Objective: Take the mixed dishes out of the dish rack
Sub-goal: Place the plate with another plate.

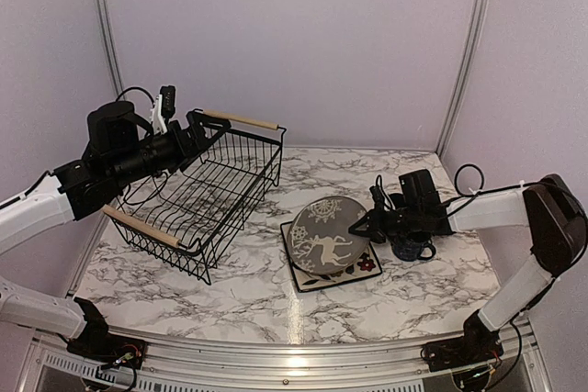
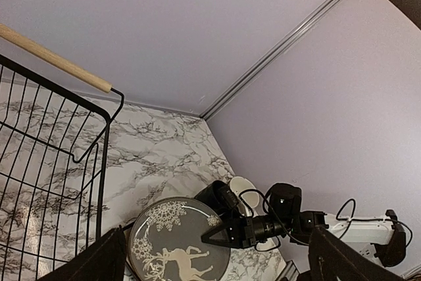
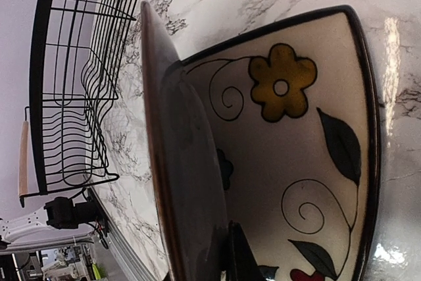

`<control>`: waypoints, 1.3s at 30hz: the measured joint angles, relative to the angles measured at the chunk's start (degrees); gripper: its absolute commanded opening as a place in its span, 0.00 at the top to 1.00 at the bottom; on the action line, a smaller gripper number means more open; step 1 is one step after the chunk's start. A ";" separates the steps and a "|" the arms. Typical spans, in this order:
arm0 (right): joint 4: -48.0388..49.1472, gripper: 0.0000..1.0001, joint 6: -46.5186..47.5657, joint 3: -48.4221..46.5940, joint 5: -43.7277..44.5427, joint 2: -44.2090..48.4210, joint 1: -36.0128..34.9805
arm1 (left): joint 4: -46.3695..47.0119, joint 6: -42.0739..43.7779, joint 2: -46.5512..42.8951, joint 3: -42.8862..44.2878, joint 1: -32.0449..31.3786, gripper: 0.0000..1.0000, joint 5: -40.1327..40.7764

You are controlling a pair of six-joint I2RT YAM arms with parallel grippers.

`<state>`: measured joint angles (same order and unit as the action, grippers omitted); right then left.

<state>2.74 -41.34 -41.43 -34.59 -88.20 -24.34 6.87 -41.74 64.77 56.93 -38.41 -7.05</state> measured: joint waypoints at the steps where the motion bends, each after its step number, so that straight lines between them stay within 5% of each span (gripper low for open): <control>1: 0.76 1.00 -0.13 0.00 -0.55 -0.50 0.11 | -0.02 0.02 -0.11 0.00 0.02 0.01 0.00; 21: -1.88 0.69 4.83 1.55 1.84 -1.33 0.20 | -0.76 -0.09 3.56 0.00 0.02 0.01 -2.58; 34: -6.10 0.21 8.85 1.51 4.31 -0.39 0.11 | -0.76 -0.48 4.31 0.02 0.02 0.01 -3.43; 39: -10.69 0.13 11.06 0.74 8.35 3.32 -1.01 | -0.76 -0.46 4.31 0.02 0.02 0.01 -3.43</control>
<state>-7.94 -30.28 -40.69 -26.24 -84.88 -25.34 6.11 -42.19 69.08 56.95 -38.39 -10.48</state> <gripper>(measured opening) 0.842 0.989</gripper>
